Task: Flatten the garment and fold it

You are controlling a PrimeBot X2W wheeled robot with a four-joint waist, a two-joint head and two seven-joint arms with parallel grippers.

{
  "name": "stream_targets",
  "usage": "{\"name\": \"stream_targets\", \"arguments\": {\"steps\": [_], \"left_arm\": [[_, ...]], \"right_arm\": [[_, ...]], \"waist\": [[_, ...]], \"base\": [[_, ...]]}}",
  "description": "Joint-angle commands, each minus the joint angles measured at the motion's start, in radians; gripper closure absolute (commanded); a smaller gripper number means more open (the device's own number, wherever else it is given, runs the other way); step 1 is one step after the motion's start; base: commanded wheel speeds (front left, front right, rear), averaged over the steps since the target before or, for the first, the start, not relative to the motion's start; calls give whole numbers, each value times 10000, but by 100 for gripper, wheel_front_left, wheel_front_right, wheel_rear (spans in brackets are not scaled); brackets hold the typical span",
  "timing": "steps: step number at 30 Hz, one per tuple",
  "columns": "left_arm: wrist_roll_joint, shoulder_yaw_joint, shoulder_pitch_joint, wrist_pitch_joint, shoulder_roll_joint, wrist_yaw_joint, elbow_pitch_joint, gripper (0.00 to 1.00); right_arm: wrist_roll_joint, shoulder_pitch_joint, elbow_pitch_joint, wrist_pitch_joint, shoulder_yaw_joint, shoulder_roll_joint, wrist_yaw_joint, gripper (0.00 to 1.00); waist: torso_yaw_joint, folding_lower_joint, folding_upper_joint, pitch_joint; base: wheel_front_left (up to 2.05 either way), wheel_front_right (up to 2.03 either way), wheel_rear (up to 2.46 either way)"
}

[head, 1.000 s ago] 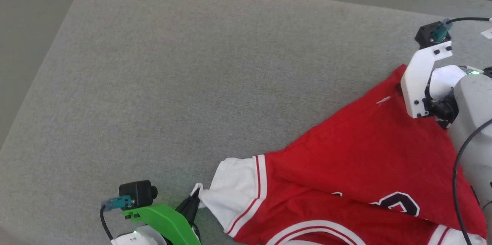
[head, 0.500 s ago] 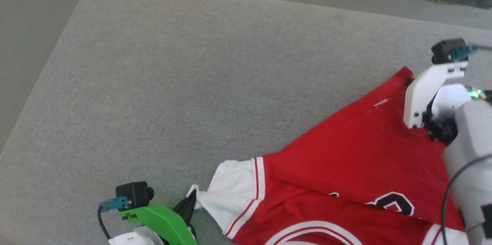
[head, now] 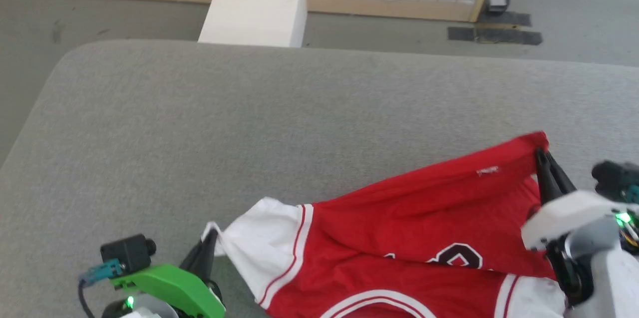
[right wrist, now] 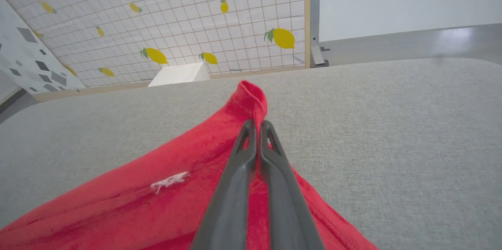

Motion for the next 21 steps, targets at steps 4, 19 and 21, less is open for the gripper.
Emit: {"name": "stream_targets", "arguments": {"steps": [4, 19, 21], "left_arm": [[-97, 321, -755, -415, 117, -336, -434, 100], [-935, 1034, -6707, 201, 214, -537, 425, 100], [-897, 1149, -7721, 104, 230, -500, 887, 100]], "right_arm": [[29, 860, -1487, 720, -243, 154, -15, 100], [-589, -2161, -3766, 4115, 531, -1499, -15, 100], [-574, -2976, -3524, 4247, 727, -1698, -15, 100]], "waist": [[-487, 0, 0, -431], [-991, 0, 0, 852], [-1062, 0, 0, 1189]], "base": [[0, 0, 0], [0, 0, 0], [0, 0, 0]]}}
